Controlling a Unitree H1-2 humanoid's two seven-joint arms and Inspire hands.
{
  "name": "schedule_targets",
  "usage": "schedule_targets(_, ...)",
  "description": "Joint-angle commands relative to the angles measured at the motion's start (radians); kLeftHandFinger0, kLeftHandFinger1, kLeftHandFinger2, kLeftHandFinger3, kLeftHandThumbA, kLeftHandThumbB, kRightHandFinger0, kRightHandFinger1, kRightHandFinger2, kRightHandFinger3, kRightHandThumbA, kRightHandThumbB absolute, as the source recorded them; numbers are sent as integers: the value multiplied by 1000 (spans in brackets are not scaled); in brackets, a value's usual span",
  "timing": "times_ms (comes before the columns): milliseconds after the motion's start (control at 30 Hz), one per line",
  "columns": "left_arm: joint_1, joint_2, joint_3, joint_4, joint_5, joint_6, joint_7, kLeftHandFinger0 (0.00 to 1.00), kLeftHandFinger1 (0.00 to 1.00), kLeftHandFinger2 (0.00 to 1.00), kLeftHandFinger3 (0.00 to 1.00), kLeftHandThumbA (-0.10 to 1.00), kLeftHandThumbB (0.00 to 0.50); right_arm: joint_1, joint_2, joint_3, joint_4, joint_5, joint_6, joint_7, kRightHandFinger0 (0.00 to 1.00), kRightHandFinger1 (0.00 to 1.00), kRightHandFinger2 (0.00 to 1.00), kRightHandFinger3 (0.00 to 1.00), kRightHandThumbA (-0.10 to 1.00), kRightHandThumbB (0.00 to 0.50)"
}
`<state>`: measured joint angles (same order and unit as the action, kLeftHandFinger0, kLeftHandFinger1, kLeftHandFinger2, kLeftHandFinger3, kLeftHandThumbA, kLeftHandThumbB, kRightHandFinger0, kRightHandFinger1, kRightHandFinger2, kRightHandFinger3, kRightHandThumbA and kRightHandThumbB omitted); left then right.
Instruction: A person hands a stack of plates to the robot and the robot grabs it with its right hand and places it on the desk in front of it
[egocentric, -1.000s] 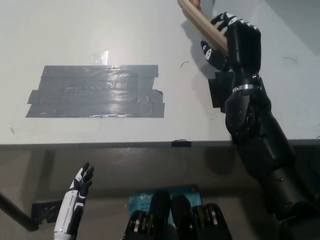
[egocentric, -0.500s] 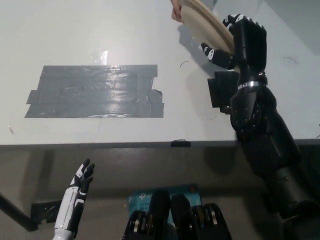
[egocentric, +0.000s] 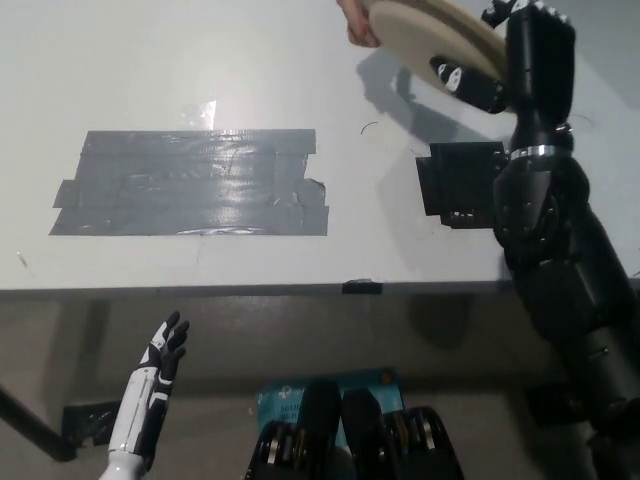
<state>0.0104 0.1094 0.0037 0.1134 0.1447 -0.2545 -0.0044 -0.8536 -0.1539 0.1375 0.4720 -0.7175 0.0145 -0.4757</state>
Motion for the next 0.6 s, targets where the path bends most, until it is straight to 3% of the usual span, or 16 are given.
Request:
schedule_targets(0, -13, 14, 0, -21, -5, -22, -1, 1000, 1000, 1000, 1000, 1000, 198, -75, -36, -15, -49, 8, -65, -61, 0, 0, 151, 34, 920, 21)
schedule_targets(133, -17, 14, 0, -18, -7, -23, -2, 1000, 1000, 1000, 1000, 1000, 204, -75, -62, -23, -84, 2, -63, -59, 0, 0, 129, 1, 963, 23)
schedule_targets(167, -19, 16, -1, -14, -3, -30, -1, 1000, 1000, 1000, 1000, 1000, 198, -74, -80, -14, -111, -50, -42, -89, 149, 0, 126, 0, 954, 12)
schedule_targets(200, -19, 16, -1, -14, -3, -31, -1, 1000, 1000, 1000, 1000, 1000, 197, -74, -84, -11, -115, -60, -39, -96, 177, 0, 111, 0, 941, 11)
schedule_targets(267, -18, 16, -1, -16, -3, -30, -1, 1000, 1000, 1000, 1000, 1000, 197, -70, -98, -12, -145, -69, -73, -127, 18, 0, 84, 0, 853, 2)
schedule_targets(300, -17, 16, -1, -17, -4, -28, -1, 1000, 1000, 1000, 1000, 1000, 195, -70, -105, -10, -156, -76, -82, -138, 1, 0, 99, 0, 819, 0)
schedule_targets(433, -18, 16, -1, -22, -3, -21, -1, 1000, 1000, 1000, 1000, 1000, 171, -69, -132, 2, -202, -111, -69, -129, 0, 0, 98, 10, 848, 17)
schedule_targets(467, -21, 16, 0, -22, -6, -19, -2, 1000, 1000, 1000, 1000, 1000, 171, -70, -150, 12, -220, -123, -78, -120, 0, 0, 87, 14, 788, 2)
schedule_targets(533, -22, 16, 0, -22, -8, -18, -4, 1000, 1000, 1000, 1000, 1000, 167, -64, -164, 30, -230, -146, -71, -101, 0, 0, 91, 31, 781, 17)
schedule_targets(567, -22, 17, -1, -22, -7, -19, -4, 1000, 1000, 1000, 1000, 1000, 167, -60, -178, 54, -214, -171, -73, -95, 0, 0, 123, 57, 893, 15)
